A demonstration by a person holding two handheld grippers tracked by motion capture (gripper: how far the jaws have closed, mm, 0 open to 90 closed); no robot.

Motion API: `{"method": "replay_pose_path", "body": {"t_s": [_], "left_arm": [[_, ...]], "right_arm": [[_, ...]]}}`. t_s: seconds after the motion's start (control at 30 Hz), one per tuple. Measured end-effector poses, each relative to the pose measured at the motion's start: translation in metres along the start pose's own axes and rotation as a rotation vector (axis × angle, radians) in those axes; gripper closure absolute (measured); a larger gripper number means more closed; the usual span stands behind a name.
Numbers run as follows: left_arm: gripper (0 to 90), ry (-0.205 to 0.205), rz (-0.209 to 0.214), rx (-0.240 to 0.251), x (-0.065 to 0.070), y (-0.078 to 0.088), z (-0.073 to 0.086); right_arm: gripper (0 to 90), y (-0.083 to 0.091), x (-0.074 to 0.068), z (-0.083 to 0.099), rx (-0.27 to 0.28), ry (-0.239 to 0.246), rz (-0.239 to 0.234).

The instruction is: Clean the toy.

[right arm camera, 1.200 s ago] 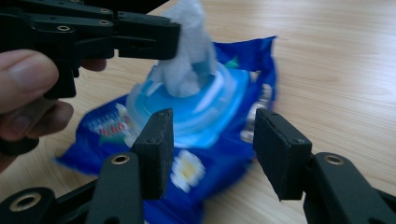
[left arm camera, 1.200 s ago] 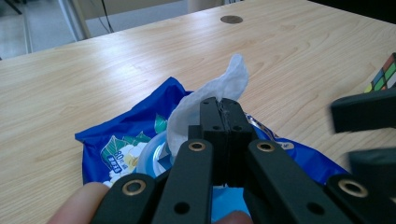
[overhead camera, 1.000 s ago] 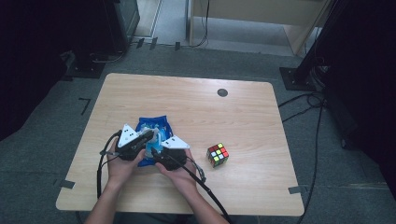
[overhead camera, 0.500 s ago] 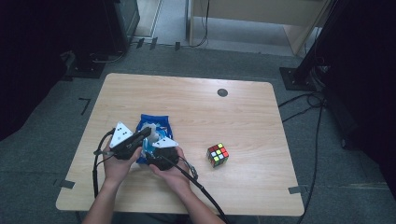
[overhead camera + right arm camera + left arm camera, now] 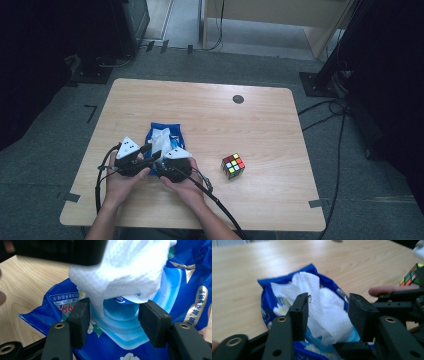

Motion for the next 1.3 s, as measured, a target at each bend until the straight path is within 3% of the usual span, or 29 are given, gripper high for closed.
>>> {"method": "replay_pose_path", "body": {"t_s": [0.07,0.13,0.27,0.33,0.43,0.53,0.63,1.07,1.2,1.3], "left_arm": [[45.0,0.02,-0.051,-0.019,-0.002,-0.006,0.0],[44.3,0.056,-0.045,-0.027,-0.003,-0.011,-0.001],[42.5,0.08,-0.054,-0.107,-0.001,-0.026,0.004],[49.0,0.091,-0.065,-0.121,0.0,-0.03,0.006],[67.6,0.102,-0.115,-0.117,-0.003,-0.029,0.005],[83.5,0.122,-0.087,-0.087,-0.006,-0.024,0.004],[90.0,0.103,-0.101,-0.044,-0.006,-0.019,0.0],[90.0,0.034,-0.084,0.17,0.004,0.022,-0.024],[90.0,0.041,-0.073,0.207,0.005,0.031,-0.027],[90.0,0.048,-0.062,0.229,0.006,0.036,-0.03]], "right_arm": [[44.1,0.0,-0.001,0.0,0.002,0.001,0.002],[44.1,0.0,-0.001,0.001,0.002,0.004,0.003],[44.1,0.0,-0.001,0.001,0.007,0.007,0.008],[44.4,0.0,-0.002,0.001,0.003,0.012,0.011],[44.4,0.0,-0.002,0.002,0.004,0.021,0.019],[44.3,-0.001,-0.003,0.002,0.004,0.024,0.02],[44.1,-0.001,-0.003,0.002,0.003,0.024,0.022],[41.6,0.0,-0.002,0.0,0.007,0.015,0.018],[36.2,0.012,0.001,-0.009,0.057,0.005,0.004],[33.9,0.025,0.005,-0.015,0.076,0.029,0.012]]}}
Point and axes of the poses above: each handheld gripper's, and its own axes: y roughly backward along the jaws, z roughly out of its underside, x roughly to its right, the point moved 4 cm from there along -y, roughly forward along the jaws, and after that the axes turned 10 degrees about y, right-handed, at the moved point
